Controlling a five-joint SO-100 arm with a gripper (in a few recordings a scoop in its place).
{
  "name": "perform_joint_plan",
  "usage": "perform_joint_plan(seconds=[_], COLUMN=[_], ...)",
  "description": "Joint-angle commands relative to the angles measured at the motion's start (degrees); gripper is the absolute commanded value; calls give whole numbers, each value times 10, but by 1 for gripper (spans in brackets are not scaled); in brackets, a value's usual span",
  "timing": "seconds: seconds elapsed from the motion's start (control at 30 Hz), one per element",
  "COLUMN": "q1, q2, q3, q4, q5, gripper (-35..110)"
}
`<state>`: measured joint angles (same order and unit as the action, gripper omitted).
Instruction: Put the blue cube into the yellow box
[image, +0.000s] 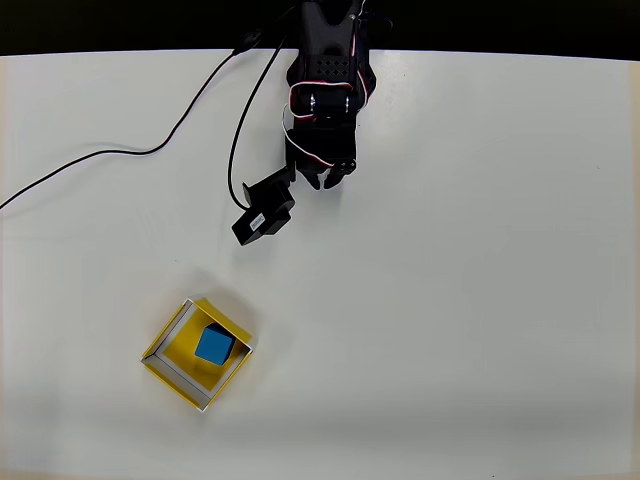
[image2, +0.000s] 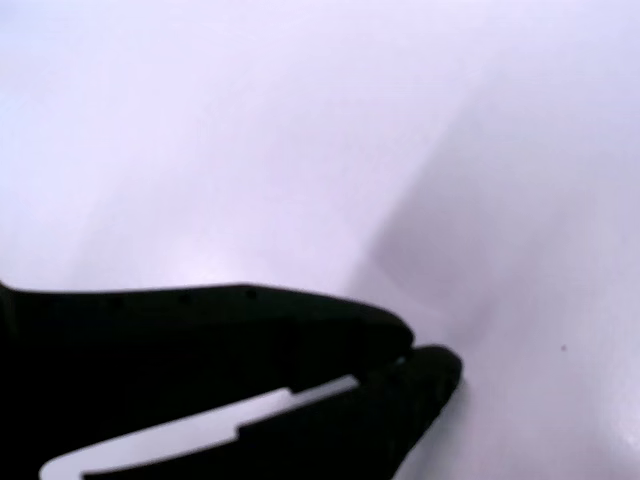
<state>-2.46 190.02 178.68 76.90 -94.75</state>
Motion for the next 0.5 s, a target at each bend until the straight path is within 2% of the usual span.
perform_joint_plan(seconds=[0.0,0.47], q1=[3,0], q2=[12,11], q3=[15,15], q4=[10,10], q5=[4,7], gripper=[0,1])
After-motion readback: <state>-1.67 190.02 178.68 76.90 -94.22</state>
